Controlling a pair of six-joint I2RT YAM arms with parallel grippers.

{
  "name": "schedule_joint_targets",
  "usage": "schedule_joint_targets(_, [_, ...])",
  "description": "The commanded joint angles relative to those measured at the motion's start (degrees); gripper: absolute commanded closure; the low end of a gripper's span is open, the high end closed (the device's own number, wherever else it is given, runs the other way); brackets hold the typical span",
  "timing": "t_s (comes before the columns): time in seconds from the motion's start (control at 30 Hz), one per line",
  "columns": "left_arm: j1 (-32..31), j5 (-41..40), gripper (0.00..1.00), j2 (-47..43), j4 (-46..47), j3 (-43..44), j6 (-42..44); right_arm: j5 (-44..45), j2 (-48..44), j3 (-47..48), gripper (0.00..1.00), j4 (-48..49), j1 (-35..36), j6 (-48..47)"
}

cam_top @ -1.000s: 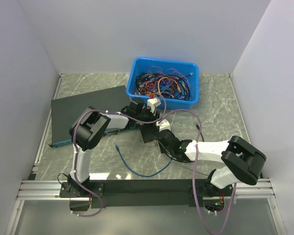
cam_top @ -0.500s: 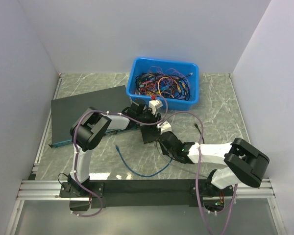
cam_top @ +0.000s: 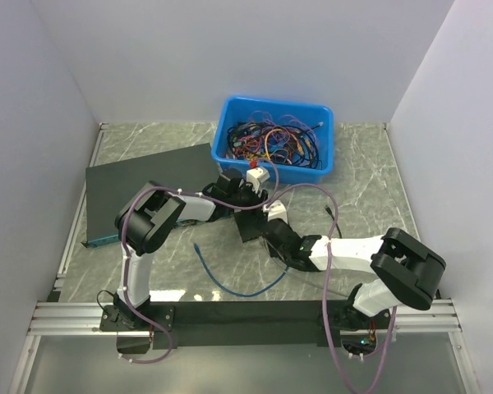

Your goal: Insert the plug into the switch port

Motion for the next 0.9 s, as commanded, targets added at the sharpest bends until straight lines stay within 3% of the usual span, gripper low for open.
schedule_joint_targets(0.0, [-7.5, 11.4, 0.36, 1.4, -15.4, -4.0, -5.4, 7.3, -0.7, 3.9, 1.0, 14.9, -1.6, -1.5])
schedule_joint_targets(0.43, [-9.1, 14.7, 0.36, 0.3, -13.3, -7.7, -7.1, 11.4, 2.0, 7.8, 1.0, 23.7, -2.6, -6.8])
schedule_joint_targets(0.87, [-15.4, 18.1, 0.35, -1.3, -5.6, -13.4, -9.6, 4.0, 5.7, 14.3, 1.0, 28.1, -7.2, -8.4])
